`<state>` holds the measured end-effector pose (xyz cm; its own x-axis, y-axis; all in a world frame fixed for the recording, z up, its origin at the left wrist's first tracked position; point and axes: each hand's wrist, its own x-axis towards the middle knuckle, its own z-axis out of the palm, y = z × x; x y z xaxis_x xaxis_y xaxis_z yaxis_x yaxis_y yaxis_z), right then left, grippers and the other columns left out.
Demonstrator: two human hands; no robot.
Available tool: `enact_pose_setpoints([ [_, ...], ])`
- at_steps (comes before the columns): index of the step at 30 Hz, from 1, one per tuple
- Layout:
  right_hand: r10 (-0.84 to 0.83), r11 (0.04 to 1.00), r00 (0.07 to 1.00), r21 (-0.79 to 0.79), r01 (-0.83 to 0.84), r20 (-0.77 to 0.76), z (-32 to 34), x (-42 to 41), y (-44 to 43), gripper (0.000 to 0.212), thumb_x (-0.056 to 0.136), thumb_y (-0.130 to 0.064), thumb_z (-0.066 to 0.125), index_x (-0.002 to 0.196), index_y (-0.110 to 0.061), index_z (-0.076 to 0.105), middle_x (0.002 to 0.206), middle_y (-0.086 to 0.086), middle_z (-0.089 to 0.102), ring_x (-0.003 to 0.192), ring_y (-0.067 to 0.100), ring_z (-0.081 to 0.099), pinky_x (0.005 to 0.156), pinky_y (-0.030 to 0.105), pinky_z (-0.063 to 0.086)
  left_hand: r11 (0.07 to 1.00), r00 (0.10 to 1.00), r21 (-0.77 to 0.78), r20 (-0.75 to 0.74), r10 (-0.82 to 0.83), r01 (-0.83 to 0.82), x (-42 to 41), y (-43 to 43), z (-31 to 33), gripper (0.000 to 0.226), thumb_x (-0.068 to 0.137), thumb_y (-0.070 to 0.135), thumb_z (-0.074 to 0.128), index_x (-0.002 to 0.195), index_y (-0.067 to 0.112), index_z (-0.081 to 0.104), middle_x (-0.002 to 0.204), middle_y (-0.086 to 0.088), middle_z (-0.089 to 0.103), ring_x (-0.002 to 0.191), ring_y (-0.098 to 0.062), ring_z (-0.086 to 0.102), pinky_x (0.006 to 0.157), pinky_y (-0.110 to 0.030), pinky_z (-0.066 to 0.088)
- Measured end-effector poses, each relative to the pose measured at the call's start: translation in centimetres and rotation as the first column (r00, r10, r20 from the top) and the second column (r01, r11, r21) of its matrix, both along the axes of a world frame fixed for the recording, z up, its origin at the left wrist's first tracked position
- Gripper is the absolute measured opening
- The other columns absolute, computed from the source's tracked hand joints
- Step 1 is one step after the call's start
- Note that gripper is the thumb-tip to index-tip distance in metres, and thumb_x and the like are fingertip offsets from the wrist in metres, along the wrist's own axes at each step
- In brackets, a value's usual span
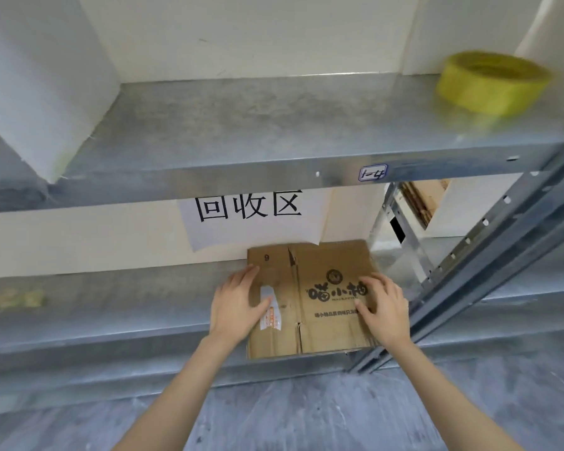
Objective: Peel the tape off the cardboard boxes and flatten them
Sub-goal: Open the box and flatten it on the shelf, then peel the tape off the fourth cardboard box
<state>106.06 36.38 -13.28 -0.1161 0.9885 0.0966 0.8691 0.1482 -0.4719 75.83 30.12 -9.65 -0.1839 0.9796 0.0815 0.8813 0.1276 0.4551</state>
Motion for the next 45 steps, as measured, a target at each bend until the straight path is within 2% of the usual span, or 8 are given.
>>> enact_pose_setpoints([
  [3,0.137,0.990,0.990,0.027,-0.137,0.033,0.4,-0.7,0.3,0.046,0.086,-0.013,0.064,0.128,-0.028,0.055,0.134,-0.003,0.051,0.124,0.021,0.045,0.096,0.043,0.043,1.000,1.000,0.010,-0.023,0.013,-0.013,0.5,-0.3,0.5,0.072,0.077,0.055,0.050,0.141,0.023,0.052,0.146,0.005,0.050,0.133,-0.018,0.046,0.104,-0.040,0.043],
  [5,0.151,0.989,0.988,-0.002,-0.151,0.027,0.5,-1.3,0.6,0.045,0.086,-0.011,0.061,0.129,-0.024,0.056,0.130,0.000,0.055,0.121,0.023,0.049,0.096,0.042,0.043,1.000,0.999,0.016,-0.033,0.016,-0.015,0.7,-0.5,0.8,0.071,0.078,0.056,0.049,0.141,0.023,0.052,0.145,0.005,0.051,0.133,-0.017,0.046,0.104,-0.041,0.044],
  [12,0.007,0.999,0.999,-0.040,-0.005,0.049,2.0,-4.3,1.1,0.046,0.091,-0.038,0.060,0.134,-0.024,0.051,0.131,0.003,0.056,0.121,0.026,0.048,0.098,0.040,0.038,0.998,0.996,0.034,-0.075,0.058,-0.056,-0.3,-2.0,2.1,0.064,0.084,0.047,0.056,0.142,0.021,0.050,0.144,0.003,0.053,0.132,-0.018,0.048,0.104,-0.034,0.037],
  [16,0.111,0.993,0.992,-0.040,-0.109,0.055,3.7,-8.5,1.3,0.054,0.093,-0.045,0.054,0.143,-0.025,0.044,0.144,0.005,0.047,0.133,0.028,0.040,0.102,0.044,0.037,0.991,0.987,0.043,-0.097,0.130,-0.126,-2.6,-4.2,2.7,0.074,0.081,0.060,0.038,0.142,0.020,0.049,0.145,0.002,0.052,0.130,-0.019,0.048,0.104,-0.035,0.038],
  [20,0.302,0.952,0.953,-0.056,-0.302,-0.010,5.7,-14.8,0.9,0.062,0.096,-0.044,0.048,0.152,-0.025,0.029,0.155,0.004,0.034,0.143,0.029,0.028,0.111,0.048,0.033,0.970,0.959,0.084,-0.155,0.238,-0.227,-7.0,-6.8,4.4,0.078,0.080,0.062,0.034,0.144,0.020,0.047,0.149,0.002,0.047,0.129,-0.022,0.047,0.103,-0.038,0.038],
  [25,0.494,0.869,0.868,-0.029,-0.494,0.036,8.5,-24.1,-1.4,0.066,0.098,-0.043,0.046,0.155,-0.027,0.017,0.162,-0.001,0.018,0.149,0.023,0.015,0.117,0.043,0.027,0.937,0.899,0.113,-0.263,0.349,-0.331,-13.4,-11.4,7.0,0.082,0.080,0.066,0.026,0.148,0.025,0.041,0.155,0.003,0.038,0.138,-0.022,0.036,0.109,-0.037,0.029],
  [35,0.648,0.753,0.758,0.083,-0.652,0.079,13.4,-43.4,-10.2,0.067,0.096,-0.044,0.050,0.153,-0.021,0.023,0.159,0.004,0.026,0.146,0.025,0.023,0.110,0.043,0.032,0.877,0.802,0.173,-0.355,0.479,-0.447,-29.3,-22.2,10.9,0.079,0.079,0.067,0.029,0.141,0.024,0.050,0.153,-0.001,0.041,0.133,-0.027,0.042,0.103,-0.041,0.035],
  [45,0.715,0.692,0.698,0.104,-0.714,0.036,15.6,-59.2,-19.1,0.067,0.095,-0.043,0.052,0.152,-0.020,0.026,0.157,0.006,0.028,0.145,0.024,0.024,0.114,0.042,0.029,0.824,0.739,0.240,-0.363,0.567,-0.514,-43.7,-32.4,13.2,0.081,0.080,0.069,0.025,0.146,0.025,0.043,0.158,0.000,0.033,0.140,-0.027,0.033,0.110,-0.042,0.029],
])
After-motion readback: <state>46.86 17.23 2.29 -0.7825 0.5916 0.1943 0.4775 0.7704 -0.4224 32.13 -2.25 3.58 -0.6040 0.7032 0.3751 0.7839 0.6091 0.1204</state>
